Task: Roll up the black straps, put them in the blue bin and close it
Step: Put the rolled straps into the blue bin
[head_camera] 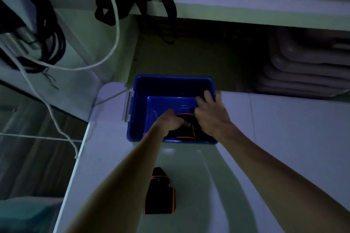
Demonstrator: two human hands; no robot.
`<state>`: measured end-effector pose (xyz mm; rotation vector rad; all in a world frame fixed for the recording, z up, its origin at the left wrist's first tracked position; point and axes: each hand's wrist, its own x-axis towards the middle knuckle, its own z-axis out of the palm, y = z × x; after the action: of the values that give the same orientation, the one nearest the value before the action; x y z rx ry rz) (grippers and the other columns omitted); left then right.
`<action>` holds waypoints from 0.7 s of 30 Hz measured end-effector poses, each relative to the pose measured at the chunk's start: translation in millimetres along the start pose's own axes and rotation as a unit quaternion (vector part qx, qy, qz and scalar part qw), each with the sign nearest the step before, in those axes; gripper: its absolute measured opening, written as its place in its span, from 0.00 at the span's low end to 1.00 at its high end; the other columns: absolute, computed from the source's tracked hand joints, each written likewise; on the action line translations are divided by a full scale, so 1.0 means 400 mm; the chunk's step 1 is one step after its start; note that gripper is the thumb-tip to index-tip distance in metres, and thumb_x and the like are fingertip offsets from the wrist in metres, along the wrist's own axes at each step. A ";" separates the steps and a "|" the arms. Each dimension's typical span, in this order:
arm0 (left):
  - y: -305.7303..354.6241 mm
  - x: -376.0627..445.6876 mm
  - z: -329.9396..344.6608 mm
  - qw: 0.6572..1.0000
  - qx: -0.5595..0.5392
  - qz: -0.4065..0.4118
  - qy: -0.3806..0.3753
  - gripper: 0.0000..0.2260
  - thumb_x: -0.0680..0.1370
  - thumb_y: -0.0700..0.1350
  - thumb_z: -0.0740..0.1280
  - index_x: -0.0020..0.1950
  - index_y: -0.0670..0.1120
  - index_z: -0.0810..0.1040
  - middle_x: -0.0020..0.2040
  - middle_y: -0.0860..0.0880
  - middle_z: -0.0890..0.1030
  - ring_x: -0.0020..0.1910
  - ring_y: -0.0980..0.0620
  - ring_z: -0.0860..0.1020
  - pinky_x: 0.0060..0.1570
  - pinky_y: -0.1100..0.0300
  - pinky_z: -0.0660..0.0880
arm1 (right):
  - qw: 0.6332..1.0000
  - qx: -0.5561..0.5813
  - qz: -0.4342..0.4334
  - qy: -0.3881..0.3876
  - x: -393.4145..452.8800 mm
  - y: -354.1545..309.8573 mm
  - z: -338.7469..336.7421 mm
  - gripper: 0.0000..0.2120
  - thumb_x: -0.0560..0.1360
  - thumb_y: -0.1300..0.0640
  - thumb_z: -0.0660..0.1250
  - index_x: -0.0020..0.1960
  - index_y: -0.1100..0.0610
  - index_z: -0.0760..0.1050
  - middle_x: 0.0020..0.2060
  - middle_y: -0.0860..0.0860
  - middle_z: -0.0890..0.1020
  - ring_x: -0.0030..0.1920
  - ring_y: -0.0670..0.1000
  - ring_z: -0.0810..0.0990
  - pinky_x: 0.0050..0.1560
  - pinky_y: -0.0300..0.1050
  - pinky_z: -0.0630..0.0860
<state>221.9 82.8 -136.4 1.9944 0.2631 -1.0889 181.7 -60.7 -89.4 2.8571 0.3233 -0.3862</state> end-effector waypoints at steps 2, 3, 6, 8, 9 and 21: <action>-0.007 0.016 0.005 1.000 0.023 -0.009 -0.002 0.24 0.67 0.51 0.78 0.59 0.45 0.75 0.55 0.43 0.83 0.52 0.45 0.81 0.56 0.49 0.78 | 1.000 -0.015 0.000 0.009 0.006 -0.007 0.008 0.11 0.75 0.55 0.66 0.54 0.53 0.83 0.58 0.53 0.77 0.66 0.60 0.63 0.71 0.67 0.50; -0.005 0.015 0.006 0.999 0.034 -0.010 0.001 0.26 0.67 0.51 0.78 0.60 0.45 0.75 0.55 0.43 0.82 0.54 0.44 0.81 0.58 0.49 0.77 | 1.000 -0.022 0.002 0.010 0.007 -0.010 0.010 0.11 0.75 0.54 0.66 0.54 0.52 0.83 0.57 0.53 0.78 0.66 0.60 0.64 0.71 0.67 0.49; 0.004 0.008 0.006 0.997 0.068 -0.012 0.026 0.27 0.69 0.51 0.78 0.62 0.44 0.72 0.56 0.43 0.80 0.57 0.43 0.79 0.55 0.51 0.76 | 0.999 -0.031 0.003 0.019 0.004 -0.012 0.009 0.10 0.74 0.53 0.68 0.53 0.52 0.83 0.57 0.53 0.78 0.66 0.60 0.65 0.72 0.67 0.48; 0.008 0.000 0.007 0.996 0.079 -0.014 0.037 0.27 0.69 0.51 0.78 0.61 0.44 0.72 0.55 0.43 0.80 0.55 0.43 0.80 0.57 0.49 0.77 | 0.999 -0.008 0.011 0.032 -0.008 -0.012 0.003 0.10 0.73 0.55 0.68 0.52 0.54 0.83 0.57 0.55 0.77 0.65 0.60 0.65 0.72 0.66 0.49; 0.011 -0.011 0.007 0.995 0.082 -0.012 0.048 0.26 0.68 0.51 0.79 0.60 0.45 0.72 0.54 0.43 0.81 0.54 0.44 0.80 0.56 0.49 0.78 | 0.999 0.007 0.015 0.037 -0.018 -0.014 -0.004 0.10 0.72 0.55 0.69 0.51 0.54 0.83 0.57 0.55 0.76 0.65 0.60 0.65 0.71 0.65 0.50; -0.074 -0.268 -0.010 0.876 -0.055 0.253 0.408 0.07 0.77 0.45 0.68 0.54 0.48 0.79 0.39 0.53 0.78 0.37 0.53 0.76 0.39 0.59 0.73 | 0.926 0.310 -0.084 0.199 -0.269 -0.130 0.027 0.06 0.75 0.56 0.63 0.45 0.57 0.77 0.43 0.52 0.76 0.46 0.54 0.73 0.45 0.53 0.74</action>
<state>144.1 125.4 -69.1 2.1418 0.2055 0.1346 65.3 -34.3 -79.5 3.5402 0.6170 0.1027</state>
